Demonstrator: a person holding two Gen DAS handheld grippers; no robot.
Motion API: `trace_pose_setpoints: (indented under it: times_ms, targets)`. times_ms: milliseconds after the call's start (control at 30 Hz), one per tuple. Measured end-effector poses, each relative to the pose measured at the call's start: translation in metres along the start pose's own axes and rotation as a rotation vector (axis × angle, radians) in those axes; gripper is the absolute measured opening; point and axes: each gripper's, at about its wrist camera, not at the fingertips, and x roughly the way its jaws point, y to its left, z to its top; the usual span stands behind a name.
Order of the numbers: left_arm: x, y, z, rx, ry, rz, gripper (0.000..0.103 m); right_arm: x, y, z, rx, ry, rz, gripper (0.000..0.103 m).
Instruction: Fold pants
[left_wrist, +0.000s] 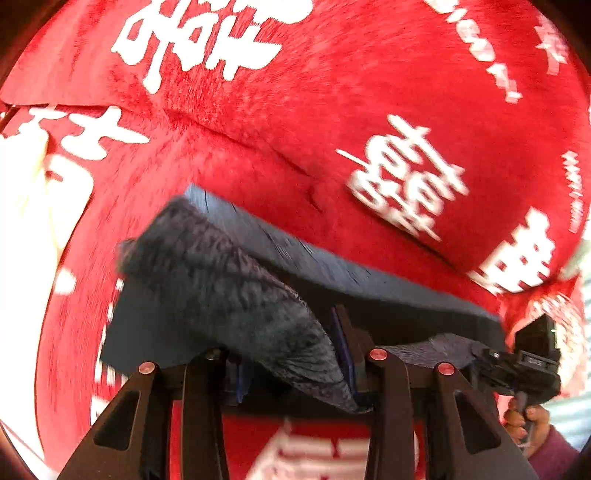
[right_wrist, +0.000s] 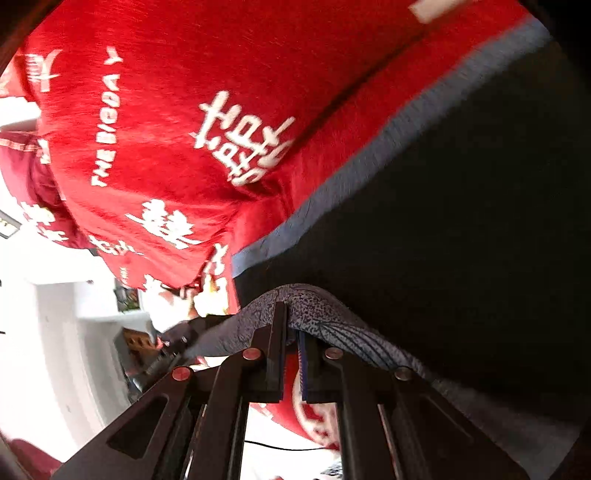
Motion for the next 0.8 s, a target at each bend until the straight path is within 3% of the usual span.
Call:
trace_pose_setpoints:
  times_ms: [167,300,333,367,433,467,567,600,633,733,800]
  targets:
    - [0.065,0.017,0.03,-0.027,0.045,0.103,0.044,0.05,-0.012,0.055,-0.033,0.041,-0.094,0.007]
    - [0.06,0.007,0.034,-0.005,0.074,0.151,0.044,0.06,-0.018,0.065,-0.005,0.058,-0.093,0.007]
    - [0.049,0.003,0.033,0.011,0.078,0.158,0.046,0.058,-0.014,0.063,-0.014,0.066,-0.103,0.012]
    - [0.04,0.002,0.032,0.018,0.072,0.166,0.06,0.055,-0.009,0.061,-0.031,0.072,-0.115,0.017]
    - [0.015,-0.003,0.026,0.035,0.03,0.216,0.085,0.045,0.01,0.051,-0.084,0.081,-0.139,0.059]
    - [0.0,-0.005,0.022,0.053,-0.002,0.235,0.086,0.04,0.016,0.046,-0.103,0.074,-0.14,0.064]
    - [-0.008,-0.006,0.012,0.091,-0.003,0.291,0.086,0.033,0.043,0.026,-0.204,0.072,-0.134,0.064]
    - [-0.005,-0.006,0.012,0.098,0.001,0.302,0.086,0.037,0.054,0.02,-0.253,0.078,-0.132,0.059]
    - [0.005,-0.006,0.012,0.103,0.019,0.324,0.086,0.044,0.062,0.016,-0.299,0.096,-0.141,0.047]
    - [0.038,-0.004,0.011,0.092,0.058,0.364,0.086,0.083,0.076,0.016,-0.391,0.159,-0.231,0.044]
    - [0.065,-0.003,0.01,0.105,0.084,0.436,0.086,0.103,0.072,0.026,-0.422,0.17,-0.283,0.044]
